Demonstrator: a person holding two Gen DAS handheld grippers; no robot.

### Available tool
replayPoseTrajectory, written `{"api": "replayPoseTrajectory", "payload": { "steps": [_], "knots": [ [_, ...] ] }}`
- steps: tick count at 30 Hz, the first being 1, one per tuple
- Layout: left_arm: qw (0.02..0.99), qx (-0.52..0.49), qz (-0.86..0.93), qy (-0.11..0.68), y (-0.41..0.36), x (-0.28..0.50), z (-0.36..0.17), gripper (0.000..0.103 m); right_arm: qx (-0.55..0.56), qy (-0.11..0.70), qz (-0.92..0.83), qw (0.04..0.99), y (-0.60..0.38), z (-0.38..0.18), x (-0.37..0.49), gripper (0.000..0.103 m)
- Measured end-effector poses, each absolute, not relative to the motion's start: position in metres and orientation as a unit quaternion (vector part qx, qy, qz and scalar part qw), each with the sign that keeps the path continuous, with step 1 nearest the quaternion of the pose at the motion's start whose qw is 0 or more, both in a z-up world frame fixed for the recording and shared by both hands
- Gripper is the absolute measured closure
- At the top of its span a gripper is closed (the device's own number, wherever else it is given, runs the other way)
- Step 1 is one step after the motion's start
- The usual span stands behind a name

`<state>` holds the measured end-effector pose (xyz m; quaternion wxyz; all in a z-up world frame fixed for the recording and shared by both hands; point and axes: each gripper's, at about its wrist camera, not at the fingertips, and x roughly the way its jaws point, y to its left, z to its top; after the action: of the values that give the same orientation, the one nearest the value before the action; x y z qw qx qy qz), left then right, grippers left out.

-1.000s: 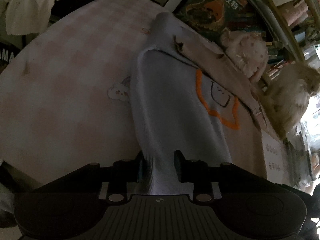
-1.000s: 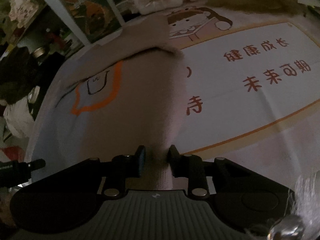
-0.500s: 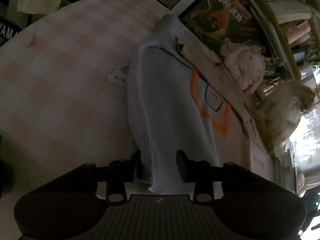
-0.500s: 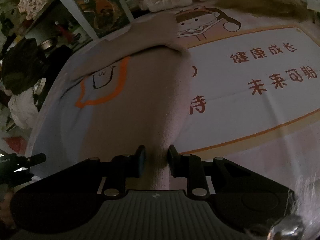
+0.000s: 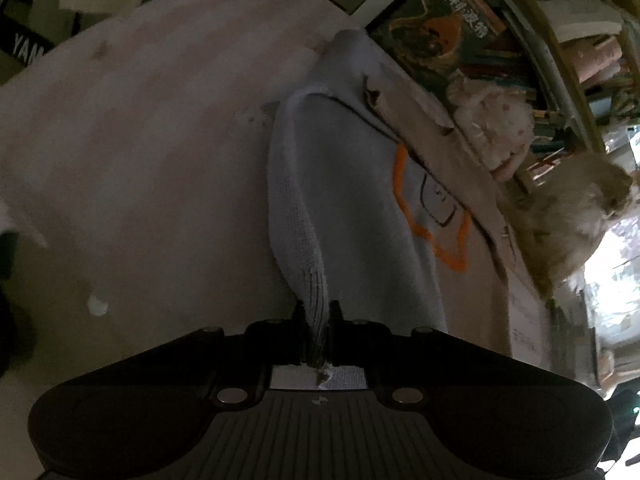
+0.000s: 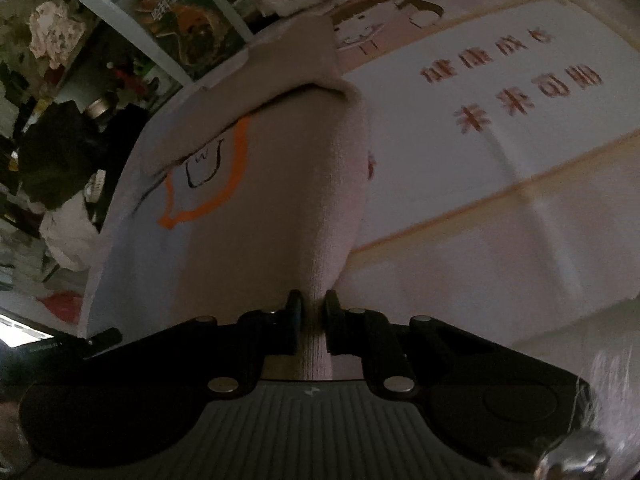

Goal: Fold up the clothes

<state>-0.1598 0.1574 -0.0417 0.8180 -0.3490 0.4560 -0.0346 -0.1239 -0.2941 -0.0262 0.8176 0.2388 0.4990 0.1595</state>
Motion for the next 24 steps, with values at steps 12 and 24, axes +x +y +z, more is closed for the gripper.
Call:
{"api": "replayPoseTrajectory", "payload": {
  "steps": [12,24],
  "knots": [
    [0.798,-0.397,-0.028,0.453,0.153,-0.200,-0.045,0.096,0.299,0.517,0.182,0.781,-0.331,-0.025,-0.154,0.093],
    [0.804,-0.488,-0.113,0.319,0.173,-0.156,-0.008,0.096,0.368,0.434,0.249,0.784,-0.339,0.024,-0.124,0.093]
  ]
}}
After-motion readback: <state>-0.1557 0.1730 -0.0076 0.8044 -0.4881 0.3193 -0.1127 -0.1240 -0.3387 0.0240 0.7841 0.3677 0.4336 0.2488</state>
